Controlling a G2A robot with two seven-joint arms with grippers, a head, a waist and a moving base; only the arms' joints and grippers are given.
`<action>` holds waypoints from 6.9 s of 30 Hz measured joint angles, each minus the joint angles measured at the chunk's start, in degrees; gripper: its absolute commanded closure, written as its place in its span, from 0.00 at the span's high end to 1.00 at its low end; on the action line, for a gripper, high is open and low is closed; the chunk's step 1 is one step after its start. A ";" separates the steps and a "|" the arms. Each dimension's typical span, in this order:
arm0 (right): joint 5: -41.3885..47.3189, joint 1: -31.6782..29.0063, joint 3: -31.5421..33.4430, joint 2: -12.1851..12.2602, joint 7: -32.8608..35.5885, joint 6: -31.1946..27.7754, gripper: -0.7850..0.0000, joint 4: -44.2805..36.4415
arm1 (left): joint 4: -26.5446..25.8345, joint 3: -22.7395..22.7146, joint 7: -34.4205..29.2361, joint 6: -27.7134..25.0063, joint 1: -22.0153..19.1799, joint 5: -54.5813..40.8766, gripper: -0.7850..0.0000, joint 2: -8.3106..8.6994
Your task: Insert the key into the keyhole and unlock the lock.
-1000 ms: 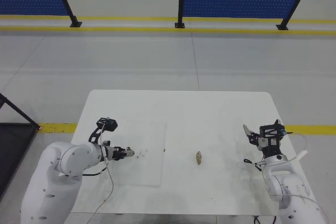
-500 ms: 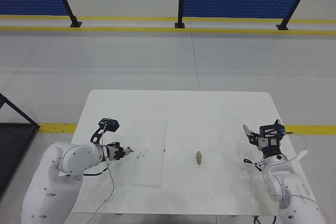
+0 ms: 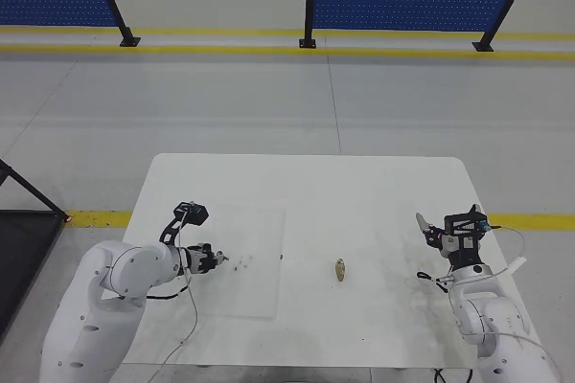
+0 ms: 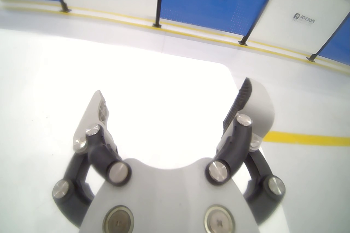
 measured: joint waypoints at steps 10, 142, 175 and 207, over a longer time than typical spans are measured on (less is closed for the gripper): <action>0.00 0.00 0.00 0.00 0.00 0.00 1.00 0.00 | 1.32 1.31 0.75 0.20 -0.83 -0.35 0.22 0.36; 1.90 13.71 -18.13 -0.17 47.50 -27.05 1.00 -18.64 | 2.99 -23.05 10.40 -0.19 13.40 -79.30 0.00 1.74; 31.79 30.99 -24.22 -0.91 87.84 -6.18 1.00 -13.19 | 2.99 -23.05 10.40 -0.19 13.40 -79.30 0.00 1.74; 27.45 37.45 -38.10 2.24 88.00 -0.80 1.00 -3.02 | 2.99 -23.05 10.40 -0.19 13.40 -79.30 0.00 1.74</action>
